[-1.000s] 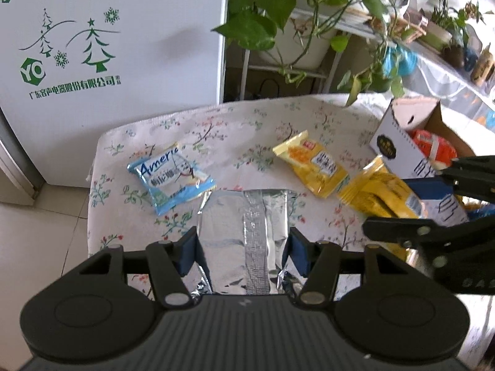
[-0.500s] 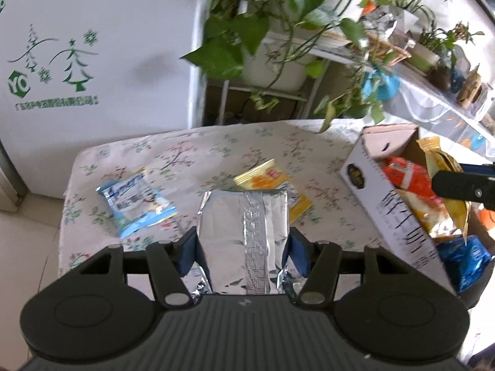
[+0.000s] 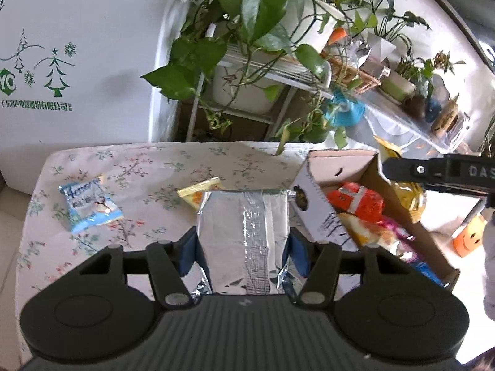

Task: Organize snacks
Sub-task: 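Lift both bags and carry them over the cardboard box, then drop both bags into the box by opening both tools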

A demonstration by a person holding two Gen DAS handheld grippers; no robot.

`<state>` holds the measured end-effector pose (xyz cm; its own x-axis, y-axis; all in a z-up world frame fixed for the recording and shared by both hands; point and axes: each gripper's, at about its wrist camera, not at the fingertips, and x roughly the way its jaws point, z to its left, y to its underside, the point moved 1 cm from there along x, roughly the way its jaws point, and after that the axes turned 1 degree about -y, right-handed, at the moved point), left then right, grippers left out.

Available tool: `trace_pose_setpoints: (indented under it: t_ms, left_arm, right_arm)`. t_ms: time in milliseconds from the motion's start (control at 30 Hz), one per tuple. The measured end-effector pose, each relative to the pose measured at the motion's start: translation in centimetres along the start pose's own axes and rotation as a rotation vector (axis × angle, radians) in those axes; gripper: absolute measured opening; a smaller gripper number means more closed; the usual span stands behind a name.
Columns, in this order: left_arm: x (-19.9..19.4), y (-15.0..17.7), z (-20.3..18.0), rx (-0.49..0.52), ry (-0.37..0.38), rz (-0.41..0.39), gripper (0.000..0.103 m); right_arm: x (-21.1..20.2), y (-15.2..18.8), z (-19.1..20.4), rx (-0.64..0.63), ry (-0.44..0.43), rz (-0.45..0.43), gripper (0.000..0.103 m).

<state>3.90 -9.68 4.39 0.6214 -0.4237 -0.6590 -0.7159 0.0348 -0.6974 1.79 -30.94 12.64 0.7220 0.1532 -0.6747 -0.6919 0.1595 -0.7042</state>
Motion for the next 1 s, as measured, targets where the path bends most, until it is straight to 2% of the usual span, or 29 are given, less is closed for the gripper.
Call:
trace_pose_setpoints:
  t_ms: [333, 567, 733, 1000]
  left_arm:
    - [0.6, -0.3, -5.2, -0.035, 0.082, -0.001, 0.059]
    - [1.3, -0.6, -8.5, -0.051, 0.143, -0.003, 0.059]
    - [2.3, -0.3, -10.9, -0.049, 0.192, 0.006, 0.059]
    - [4.7, 0.3, -13.8, -0.083, 0.242, 0.022, 0.059]
  right_arm:
    - [-2.3, -1.5, -3.9, 0.104, 0.020, -0.068, 0.057]
    - [-3.6, -2.0, -7.4, 0.249, 0.053, -0.106, 0.057]
    - [-3.6, -1.6, -9.0, 0.341, 0.067, -0.096, 0.057]
    - [-3.2, -1.4, -10.0, 0.390, 0.123, -0.083, 0.057]
